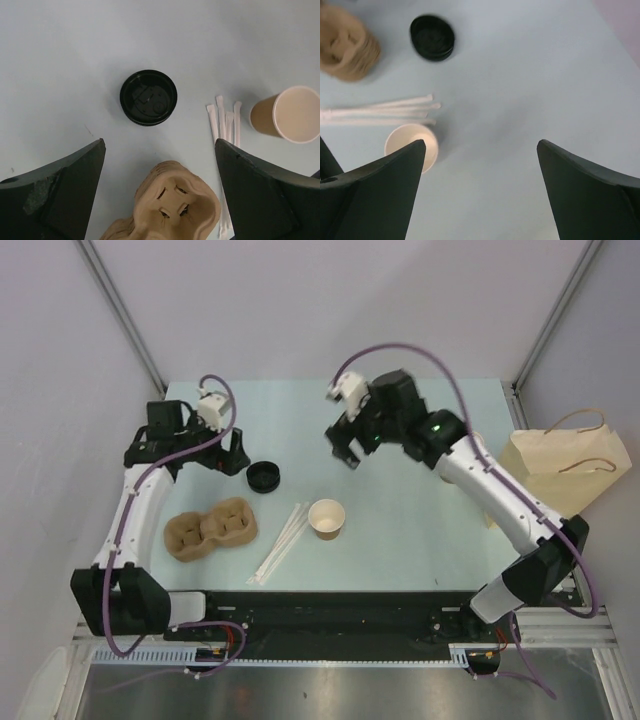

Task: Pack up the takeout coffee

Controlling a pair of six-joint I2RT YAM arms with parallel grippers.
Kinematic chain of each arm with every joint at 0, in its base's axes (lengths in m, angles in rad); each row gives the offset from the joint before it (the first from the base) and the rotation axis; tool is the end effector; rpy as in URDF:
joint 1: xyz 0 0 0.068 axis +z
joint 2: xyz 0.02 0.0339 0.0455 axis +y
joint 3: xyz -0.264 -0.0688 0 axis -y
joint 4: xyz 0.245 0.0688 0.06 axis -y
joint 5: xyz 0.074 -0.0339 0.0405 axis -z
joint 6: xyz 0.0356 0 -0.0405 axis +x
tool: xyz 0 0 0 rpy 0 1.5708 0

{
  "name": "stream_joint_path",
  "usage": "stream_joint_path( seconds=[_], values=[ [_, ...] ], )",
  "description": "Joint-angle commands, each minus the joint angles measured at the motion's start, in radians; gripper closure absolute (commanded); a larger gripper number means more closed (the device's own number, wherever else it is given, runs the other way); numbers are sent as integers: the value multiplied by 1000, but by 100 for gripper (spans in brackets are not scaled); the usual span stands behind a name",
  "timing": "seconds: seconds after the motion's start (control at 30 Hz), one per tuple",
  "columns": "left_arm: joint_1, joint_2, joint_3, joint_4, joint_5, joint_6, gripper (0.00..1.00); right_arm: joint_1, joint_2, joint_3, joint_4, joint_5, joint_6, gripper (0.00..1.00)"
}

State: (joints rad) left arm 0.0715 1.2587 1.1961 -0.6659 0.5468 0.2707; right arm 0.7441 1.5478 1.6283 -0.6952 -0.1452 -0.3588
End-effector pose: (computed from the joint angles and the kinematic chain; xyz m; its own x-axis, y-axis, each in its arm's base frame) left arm 0.2658 0.0005 0.3398 -0.5527 0.1894 -0.8116 0.4917 0.8604 -0.1340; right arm 0.2485 0.2358 0.3939 -0.1314 -0.5933 -0.7942 -0.8579 0.4695 -0.2087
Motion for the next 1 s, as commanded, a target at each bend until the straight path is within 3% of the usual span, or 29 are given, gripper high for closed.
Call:
stream_joint_path(
  seconds=[0.0,0.13,0.23,0.4,0.57,0.87,0.97],
  values=[
    [-131,94,83,-124,-83,229,5,-210,-9,84,0,-275,226,0],
    [-205,172,112,-123,-212,243,0,-356,-12,44,43,-520,316,0],
    [-234,212,122,-112,-205,277,1,-410,-28,4,59,-612,320,0],
    [-272,332,198,-158,-191,315,9,-485,20,-18,79,-750,409,0],
    [-300,404,226,-142,-223,320,15,-505,34,-33,54,-731,376,0],
    [-345,530,252,-143,-280,334,40,-451,15,-53,45,-657,333,0],
    [-351,548,246,-140,-286,332,43,-443,17,-53,40,-648,327,0]
  ],
)
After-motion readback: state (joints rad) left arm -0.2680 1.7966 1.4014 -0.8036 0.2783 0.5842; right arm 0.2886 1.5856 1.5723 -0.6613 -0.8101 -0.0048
